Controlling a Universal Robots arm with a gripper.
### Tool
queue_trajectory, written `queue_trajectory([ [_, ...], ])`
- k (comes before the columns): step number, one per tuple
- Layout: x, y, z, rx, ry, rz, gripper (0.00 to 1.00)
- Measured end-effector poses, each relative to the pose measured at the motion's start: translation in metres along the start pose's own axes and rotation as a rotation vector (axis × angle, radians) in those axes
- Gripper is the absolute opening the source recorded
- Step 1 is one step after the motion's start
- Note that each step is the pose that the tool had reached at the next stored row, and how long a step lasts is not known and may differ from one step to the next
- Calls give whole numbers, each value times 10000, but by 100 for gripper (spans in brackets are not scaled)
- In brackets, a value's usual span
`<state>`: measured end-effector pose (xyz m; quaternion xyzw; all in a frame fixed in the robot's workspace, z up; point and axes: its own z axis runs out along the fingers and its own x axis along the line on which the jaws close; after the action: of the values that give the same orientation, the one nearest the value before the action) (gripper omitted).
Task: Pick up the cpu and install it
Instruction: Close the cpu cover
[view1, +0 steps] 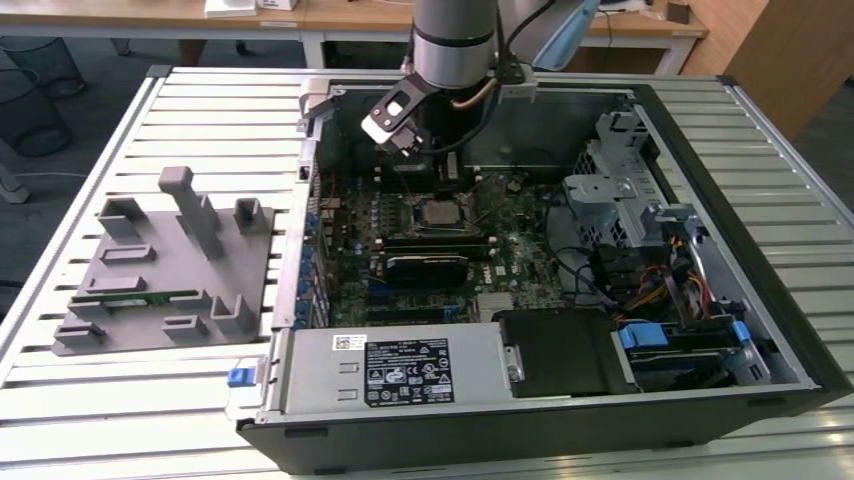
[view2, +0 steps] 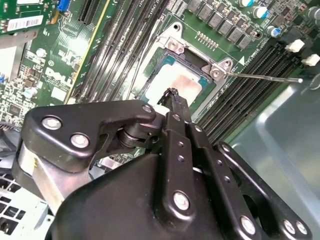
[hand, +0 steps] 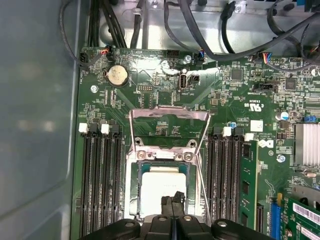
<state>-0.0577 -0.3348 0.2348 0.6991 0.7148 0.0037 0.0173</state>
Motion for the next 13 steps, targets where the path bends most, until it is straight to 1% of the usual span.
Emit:
queue_trajectory([
  [6, -1, 2, -73, 0, -1, -1, 11],
  [13, -5, 7, -238, 0, -1, 0, 11],
])
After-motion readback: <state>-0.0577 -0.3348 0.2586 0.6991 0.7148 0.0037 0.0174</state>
